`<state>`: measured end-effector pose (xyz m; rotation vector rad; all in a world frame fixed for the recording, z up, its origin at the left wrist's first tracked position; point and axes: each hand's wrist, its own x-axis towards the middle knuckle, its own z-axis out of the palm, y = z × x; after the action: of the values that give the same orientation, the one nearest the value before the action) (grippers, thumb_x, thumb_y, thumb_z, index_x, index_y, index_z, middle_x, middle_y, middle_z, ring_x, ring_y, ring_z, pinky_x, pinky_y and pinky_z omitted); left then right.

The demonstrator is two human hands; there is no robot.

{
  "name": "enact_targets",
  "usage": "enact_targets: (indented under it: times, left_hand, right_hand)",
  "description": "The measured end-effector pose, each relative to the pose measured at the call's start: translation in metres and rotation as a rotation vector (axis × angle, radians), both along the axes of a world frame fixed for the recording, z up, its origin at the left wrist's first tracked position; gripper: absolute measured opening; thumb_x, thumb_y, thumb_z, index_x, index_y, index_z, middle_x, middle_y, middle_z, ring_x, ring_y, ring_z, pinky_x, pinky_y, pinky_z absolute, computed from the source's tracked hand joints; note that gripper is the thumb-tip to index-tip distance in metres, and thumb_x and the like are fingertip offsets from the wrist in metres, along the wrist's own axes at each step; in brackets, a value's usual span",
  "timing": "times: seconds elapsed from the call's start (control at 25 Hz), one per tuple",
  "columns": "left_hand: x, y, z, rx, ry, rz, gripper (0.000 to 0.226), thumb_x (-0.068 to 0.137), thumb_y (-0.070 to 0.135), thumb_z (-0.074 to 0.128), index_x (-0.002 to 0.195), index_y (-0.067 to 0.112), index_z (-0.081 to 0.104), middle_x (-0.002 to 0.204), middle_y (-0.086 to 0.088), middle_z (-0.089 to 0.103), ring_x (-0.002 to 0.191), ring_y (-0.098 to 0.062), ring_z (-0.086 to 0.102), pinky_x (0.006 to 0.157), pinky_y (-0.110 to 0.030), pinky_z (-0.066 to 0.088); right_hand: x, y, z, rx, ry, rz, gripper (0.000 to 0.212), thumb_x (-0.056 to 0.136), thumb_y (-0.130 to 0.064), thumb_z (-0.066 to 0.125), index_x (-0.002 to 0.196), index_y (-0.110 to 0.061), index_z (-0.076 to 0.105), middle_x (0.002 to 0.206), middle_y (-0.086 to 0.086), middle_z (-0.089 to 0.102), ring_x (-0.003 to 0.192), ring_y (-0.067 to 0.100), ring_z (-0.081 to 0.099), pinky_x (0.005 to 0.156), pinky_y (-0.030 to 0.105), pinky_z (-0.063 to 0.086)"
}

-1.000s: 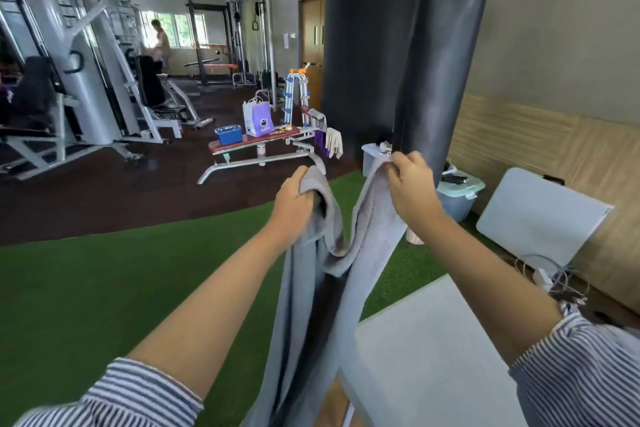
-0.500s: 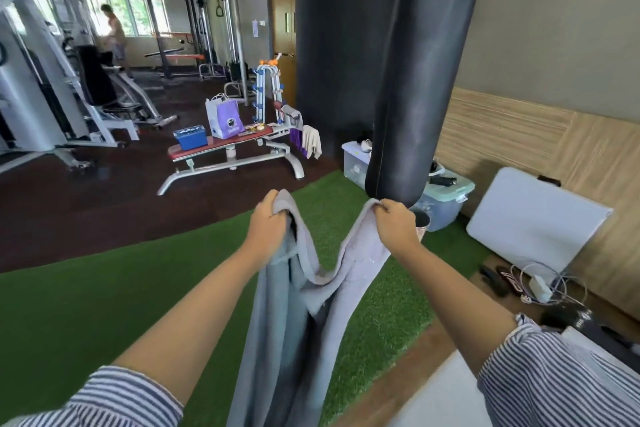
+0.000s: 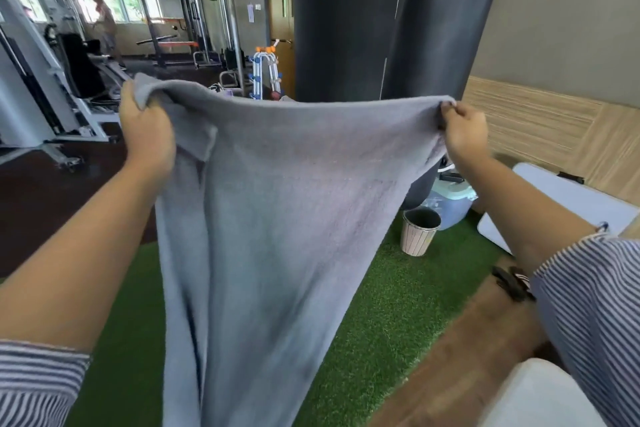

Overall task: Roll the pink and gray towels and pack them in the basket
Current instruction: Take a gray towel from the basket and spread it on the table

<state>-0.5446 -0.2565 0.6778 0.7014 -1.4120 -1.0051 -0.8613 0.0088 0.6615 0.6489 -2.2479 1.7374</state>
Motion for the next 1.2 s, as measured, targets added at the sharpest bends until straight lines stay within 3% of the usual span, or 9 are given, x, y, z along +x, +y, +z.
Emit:
enact_targets:
  times: [0.12,0.2,0.36,0.56,0.68,0.76,0.92,1.0,1.2]
  left_hand:
    - [0.001,0.004,0.017,-0.006,0.04,-0.001,0.029,0.098,0.001,0.026,0.102,0.016,0.052,0.101,0.001,0.056,0.093,-0.006,0.056,0.085,-0.017,0.043]
    - [-0.002,0.01,0.039,-0.011,0.131,-0.047,0.028,0.102,0.009,0.026,0.098,0.031,0.044,0.1,0.012,0.052,0.092,0.002,0.053,0.085,-0.012,0.043]
    - [-0.003,0.016,0.033,-0.096,0.098,0.033,0.021,0.095,0.021,0.03,0.105,0.029,0.046,0.104,0.007,0.055,0.1,-0.005,0.054,0.091,-0.015,0.043]
    - [0.021,0.05,-0.077,0.081,-0.331,0.189,0.02,0.088,0.009,0.033,0.093,0.011,0.053,0.094,-0.01,0.047,0.085,-0.02,0.039,0.067,-0.028,0.024]
    - [0.04,0.058,-0.119,0.076,-0.414,0.247,0.026,0.081,0.013,0.033,0.087,-0.002,0.053,0.083,-0.017,0.048,0.077,-0.025,0.038,0.06,-0.031,0.02]
    - [0.048,0.061,-0.127,0.087,-0.389,0.257,0.022,0.082,0.01,0.034,0.084,-0.003,0.052,0.077,-0.017,0.046,0.075,-0.024,0.038,0.058,-0.033,0.019]
    - [0.056,0.078,-0.124,0.028,-0.413,0.221,0.017,0.085,0.006,0.037,0.079,-0.003,0.05,0.067,-0.01,0.041,0.072,-0.021,0.034,0.057,-0.033,0.017]
    - [0.06,0.084,-0.127,-0.013,-0.453,0.174,0.02,0.084,0.011,0.038,0.074,-0.003,0.048,0.067,-0.015,0.041,0.067,-0.022,0.032,0.058,-0.038,0.017]
    - [0.047,0.089,-0.15,-0.022,-0.562,0.078,0.017,0.087,0.007,0.045,0.072,-0.002,0.048,0.064,-0.013,0.043,0.058,-0.02,0.032,0.053,-0.036,0.027]
  right_hand:
    - [-0.015,-0.002,0.037,-0.065,0.032,0.023,0.026,0.083,-0.036,0.049,0.06,-0.024,0.046,0.062,-0.004,0.044,0.069,0.016,0.04,0.063,0.035,0.035]
    - [-0.028,-0.004,0.076,-0.176,0.085,-0.016,0.03,0.08,-0.038,0.047,0.056,-0.024,0.034,0.06,-0.006,0.032,0.064,0.014,0.031,0.06,0.033,0.027]
    - [-0.018,0.014,0.095,-0.138,0.134,-0.03,0.033,0.084,-0.035,0.048,0.056,-0.023,0.037,0.059,-0.007,0.035,0.059,0.011,0.032,0.059,0.029,0.028]
    - [-0.011,0.06,-0.006,0.449,0.044,0.002,0.024,0.089,-0.018,0.047,0.103,-0.02,0.066,0.091,0.008,0.06,0.085,0.021,0.054,0.077,0.031,0.045]
    - [0.003,0.074,-0.044,0.44,-0.118,0.076,0.025,0.091,-0.016,0.049,0.108,-0.007,0.065,0.09,0.015,0.063,0.07,0.032,0.06,0.065,0.036,0.058]
    - [0.01,0.077,-0.052,0.367,-0.279,0.106,0.017,0.09,-0.017,0.053,0.099,-0.01,0.066,0.078,0.012,0.06,0.054,0.024,0.059,0.051,0.031,0.057]
    - [0.013,0.088,-0.05,0.609,-0.098,-0.055,0.024,0.085,-0.018,0.056,0.065,-0.009,0.065,0.035,-0.004,0.05,0.051,0.008,0.061,0.065,0.021,0.054]
    - [0.014,0.097,-0.051,0.701,-0.058,-0.069,0.027,0.082,-0.023,0.058,0.061,-0.006,0.062,0.031,-0.001,0.046,0.07,0.026,0.062,0.066,0.028,0.049]
    - [0.003,0.101,-0.078,0.606,-0.242,-0.069,0.019,0.056,-0.025,0.047,0.044,-0.011,0.053,0.033,0.005,0.049,0.056,0.024,0.053,0.056,0.026,0.049]
